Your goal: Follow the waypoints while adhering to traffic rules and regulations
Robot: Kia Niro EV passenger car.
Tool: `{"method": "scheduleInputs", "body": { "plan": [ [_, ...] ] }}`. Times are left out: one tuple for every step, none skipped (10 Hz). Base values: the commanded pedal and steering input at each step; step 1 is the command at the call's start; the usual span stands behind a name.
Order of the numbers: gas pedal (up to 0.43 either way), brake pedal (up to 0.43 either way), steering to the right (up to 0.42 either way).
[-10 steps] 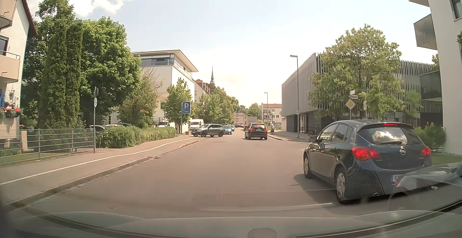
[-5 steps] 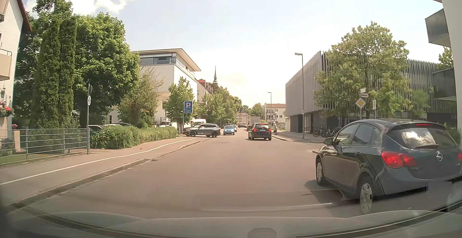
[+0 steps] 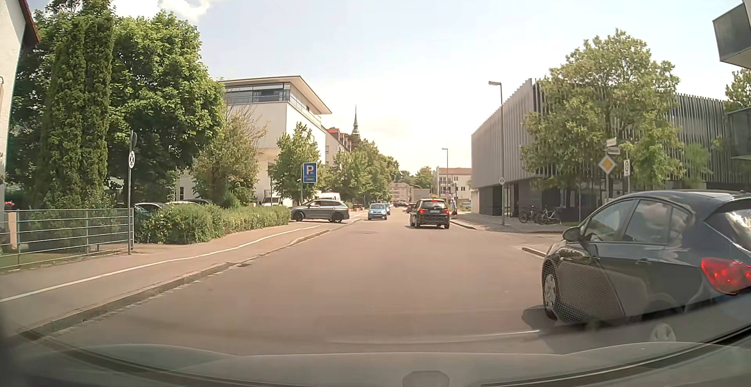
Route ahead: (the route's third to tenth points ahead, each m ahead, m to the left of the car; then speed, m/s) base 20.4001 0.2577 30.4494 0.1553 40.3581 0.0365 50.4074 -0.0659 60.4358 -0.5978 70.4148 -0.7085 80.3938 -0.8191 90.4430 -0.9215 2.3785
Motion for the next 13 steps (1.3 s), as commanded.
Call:
{"method": "scheduleInputs", "body": {
  "plan": [
    [0.098,0.0,-0.05],
    [0.098,0.0,-0.046],
    [0.098,0.0,-0.039],
    [0.098,0.0,-0.029],
    [0.098,0.0,-0.021],
    [0.098,0.0,-0.009],
    [0.079,0.0,0.005],
    [0.047,0.0,0.014],
    [0.039,0.0,0.028],
    [0.039,0.0,0.043],
    [0.028,0.0,0.055],
    [0.02,0.0,0.074],
    [0.02,0.0,0.089]
  ]
}}
